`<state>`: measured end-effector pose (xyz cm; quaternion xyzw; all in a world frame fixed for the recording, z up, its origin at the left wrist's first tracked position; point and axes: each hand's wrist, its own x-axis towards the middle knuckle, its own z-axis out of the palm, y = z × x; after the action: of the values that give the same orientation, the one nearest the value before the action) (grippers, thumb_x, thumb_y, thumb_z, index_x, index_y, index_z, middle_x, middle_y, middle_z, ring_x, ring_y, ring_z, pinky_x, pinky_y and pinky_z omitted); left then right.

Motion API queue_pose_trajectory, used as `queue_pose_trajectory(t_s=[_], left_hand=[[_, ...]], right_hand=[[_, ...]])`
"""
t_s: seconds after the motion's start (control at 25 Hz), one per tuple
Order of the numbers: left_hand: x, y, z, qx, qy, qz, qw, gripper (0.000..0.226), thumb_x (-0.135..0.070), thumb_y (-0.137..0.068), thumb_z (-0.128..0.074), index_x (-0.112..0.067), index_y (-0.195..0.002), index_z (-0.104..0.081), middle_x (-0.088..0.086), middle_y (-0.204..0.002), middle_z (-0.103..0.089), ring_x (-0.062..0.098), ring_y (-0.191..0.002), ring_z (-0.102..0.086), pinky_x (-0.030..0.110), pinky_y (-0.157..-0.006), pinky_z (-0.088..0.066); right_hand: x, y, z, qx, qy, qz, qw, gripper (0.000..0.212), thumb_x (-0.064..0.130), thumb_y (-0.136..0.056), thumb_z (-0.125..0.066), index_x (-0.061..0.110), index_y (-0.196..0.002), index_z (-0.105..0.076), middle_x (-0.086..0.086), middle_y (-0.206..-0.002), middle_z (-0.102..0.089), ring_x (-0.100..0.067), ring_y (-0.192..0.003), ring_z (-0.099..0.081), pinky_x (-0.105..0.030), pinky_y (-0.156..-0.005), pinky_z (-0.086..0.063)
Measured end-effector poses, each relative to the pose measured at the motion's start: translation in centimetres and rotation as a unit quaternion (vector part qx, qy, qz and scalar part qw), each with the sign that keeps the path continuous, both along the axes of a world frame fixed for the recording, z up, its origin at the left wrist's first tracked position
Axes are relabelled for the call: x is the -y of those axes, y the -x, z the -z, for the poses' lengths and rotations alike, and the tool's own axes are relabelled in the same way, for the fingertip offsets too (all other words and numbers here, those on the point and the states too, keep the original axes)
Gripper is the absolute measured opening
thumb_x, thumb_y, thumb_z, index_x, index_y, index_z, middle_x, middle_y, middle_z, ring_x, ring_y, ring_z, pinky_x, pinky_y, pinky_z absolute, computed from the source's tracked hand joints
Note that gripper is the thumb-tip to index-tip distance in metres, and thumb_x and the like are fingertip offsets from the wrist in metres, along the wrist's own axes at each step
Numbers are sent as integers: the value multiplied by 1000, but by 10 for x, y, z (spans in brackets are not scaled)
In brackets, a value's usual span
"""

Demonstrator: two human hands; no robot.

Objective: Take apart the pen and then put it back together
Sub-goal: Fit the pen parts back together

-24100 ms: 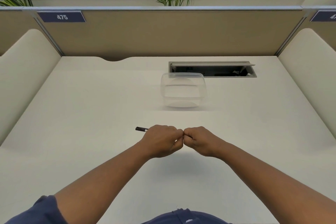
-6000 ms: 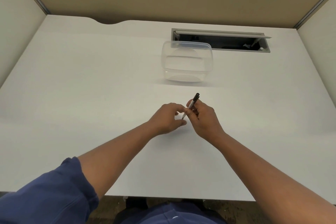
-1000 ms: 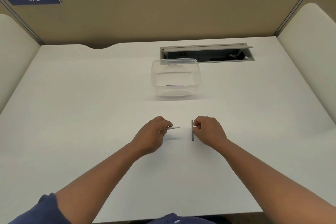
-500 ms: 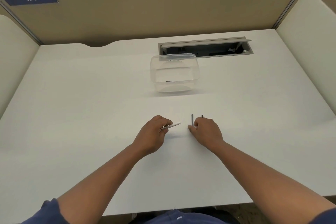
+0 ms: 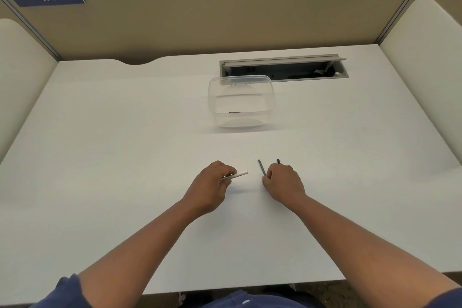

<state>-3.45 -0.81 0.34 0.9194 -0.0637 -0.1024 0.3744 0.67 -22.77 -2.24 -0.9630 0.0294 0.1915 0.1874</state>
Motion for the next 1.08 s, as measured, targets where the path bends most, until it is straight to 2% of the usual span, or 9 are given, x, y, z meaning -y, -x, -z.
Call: queue_pose_trajectory(t_s=[0.24, 0.36, 0.52, 0.68, 0.8, 0.92, 1.08], left_hand=[[2, 2, -1, -7, 5, -15, 1000, 22, -9, -97, -60, -23, -111, -69, -10, -102, -61, 9, -92, -56, 27, -84, -47], [1, 3, -1, -10, 16, -30, 999, 21, -10, -96, -61, -24, -110, -68, -12, -101, -62, 1, -91, -54, 25, -83, -45], [1, 0, -5, -27, 40, -58, 997, 21, -11, -97, -60, -25, -109, -69, -12, -104, -65, 6, -94, -59, 28, -87, -50], [5, -1, -14, -28, 54, -67, 996, 20, -10, -97, -59, -24, -107, -69, -8, -103, -66, 11, -91, -61, 28, -83, -52], [7, -2, -16, -28, 60, -74, 995, 19, -10, -97, -59, -24, -105, -69, -7, -101, -66, 13, -89, -60, 27, -80, -51], [7, -2, -17, -32, 68, -79, 994, 19, -10, -97, -59, -24, -105, -68, -7, -101, -66, 14, -89, -61, 27, -80, -51], [8, -2, -18, -34, 73, -80, 994, 19, -9, -97, -59, -24, -105, -68, -7, -102, -66, 14, -92, -62, 26, -81, -52]], right_hand=[[-1, 4, -5, -22, -18, 13, 1000, 8, 21, -77, -58, 14, -74, -58, -4, -75, -66, -23, -63, -55, -29, -52, -38], [-1, 3, -9, -24, -122, 49, 991, 9, 23, -77, -64, 14, -73, -63, 3, -69, -63, -17, -62, -55, -28, -54, -42], [-8, -2, -28, -15, -307, 117, 944, 2, 17, -79, -70, 16, -81, -71, 8, -61, -55, -10, -57, -49, -24, -55, -41], [-17, -5, -51, -14, -435, 136, 890, 15, 14, -91, -68, 19, -105, -72, 2, -72, -53, -11, -66, -50, -25, -67, -45], [-24, -5, -66, -12, -486, 141, 862, 15, 11, -93, -64, 18, -103, -72, -3, -80, -59, -12, -72, -54, -27, -66, -47], [-28, -5, -74, 3, -527, 159, 835, 11, 4, -90, -65, 12, -97, -69, -6, -79, -66, -14, -72, -58, -27, -63, -45], [-28, -4, -75, 9, -539, 155, 828, 6, 2, -89, -68, 4, -94, -65, -11, -82, -66, -20, -74, -57, -19, -58, -45]])
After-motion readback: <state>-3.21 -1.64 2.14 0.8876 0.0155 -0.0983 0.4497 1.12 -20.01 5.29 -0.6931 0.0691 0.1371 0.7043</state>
